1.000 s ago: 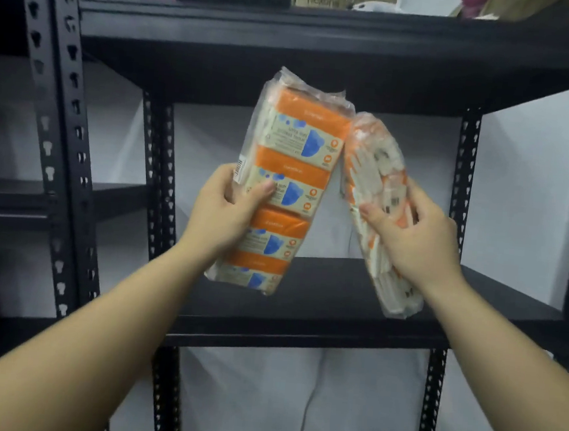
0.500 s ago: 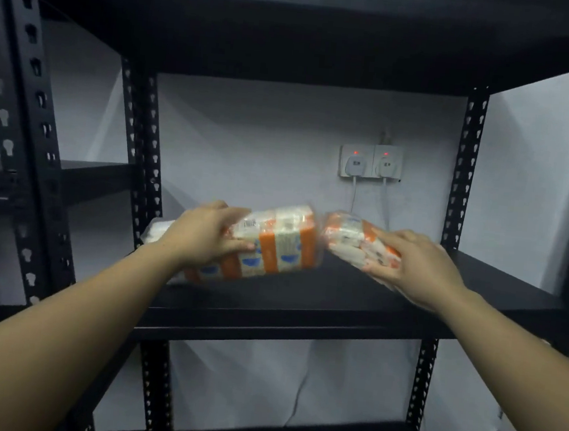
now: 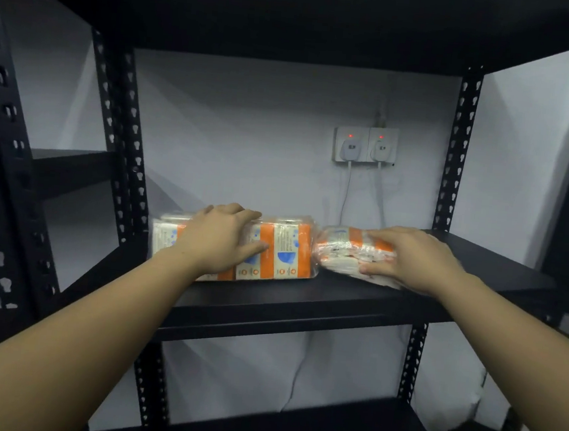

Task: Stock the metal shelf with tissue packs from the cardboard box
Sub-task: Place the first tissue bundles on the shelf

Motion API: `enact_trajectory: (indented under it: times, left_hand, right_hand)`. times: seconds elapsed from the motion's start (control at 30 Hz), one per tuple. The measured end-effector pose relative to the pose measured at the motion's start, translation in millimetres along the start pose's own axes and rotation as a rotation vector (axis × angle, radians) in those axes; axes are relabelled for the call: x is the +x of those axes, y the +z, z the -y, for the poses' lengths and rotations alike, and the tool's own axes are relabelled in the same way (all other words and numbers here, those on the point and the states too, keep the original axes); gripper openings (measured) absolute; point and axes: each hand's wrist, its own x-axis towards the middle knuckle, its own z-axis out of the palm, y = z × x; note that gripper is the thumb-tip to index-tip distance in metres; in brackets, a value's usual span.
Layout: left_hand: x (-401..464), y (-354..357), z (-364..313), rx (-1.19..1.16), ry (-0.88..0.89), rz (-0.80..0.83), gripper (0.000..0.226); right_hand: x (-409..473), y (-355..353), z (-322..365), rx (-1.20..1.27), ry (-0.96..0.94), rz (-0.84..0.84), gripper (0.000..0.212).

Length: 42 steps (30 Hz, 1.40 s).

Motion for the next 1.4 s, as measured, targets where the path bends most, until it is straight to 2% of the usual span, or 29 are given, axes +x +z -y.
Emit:
enact_trajectory:
  times: [0.1,0.17,0.43,0.63,1.03,1.13,1.23,1.4]
  left_hand:
    - [6,8,-12,-0.024,0.079,-0.071,0.072]
    - [12,16,-26,-0.017,0.105,-0.065,0.072]
    - [36,33,-53,0.043,0.008,-0.047,0.065]
    - [32,38,-54,0.003,-0.031,-0.065,0.064]
    - [32,37,-56,-0.028,-0.090,-0.058,0.070]
    - [34,37,-49,-0.054,-0.072,-0.062,0.067]
    - [33,33,-38,-0.082,-0.043,-0.037,0.066]
    - [22,20,-10,-0.034,-0.091,-0.001,0.065]
  right_hand:
    - [-3,0,-12,0.043,0.010,0.003,0.092]
    - [-8,-2,-22,0.041,-0.001,0.014,0.084]
    - [-3,15,-61,-0.036,-0.031,0.002,0.079]
    - [38,33,-72,-0.023,-0.077,0.034,0.076]
    - [139,70,-58,0.063,-0.143,0.142,0.085]
    - [138,68,-42,0.209,-0.152,0.030,0.087]
    - [121,60,-14,0.549,-0.183,-0.065,0.078]
    - [94,52,37,0.831,-0.272,0.118,0.071]
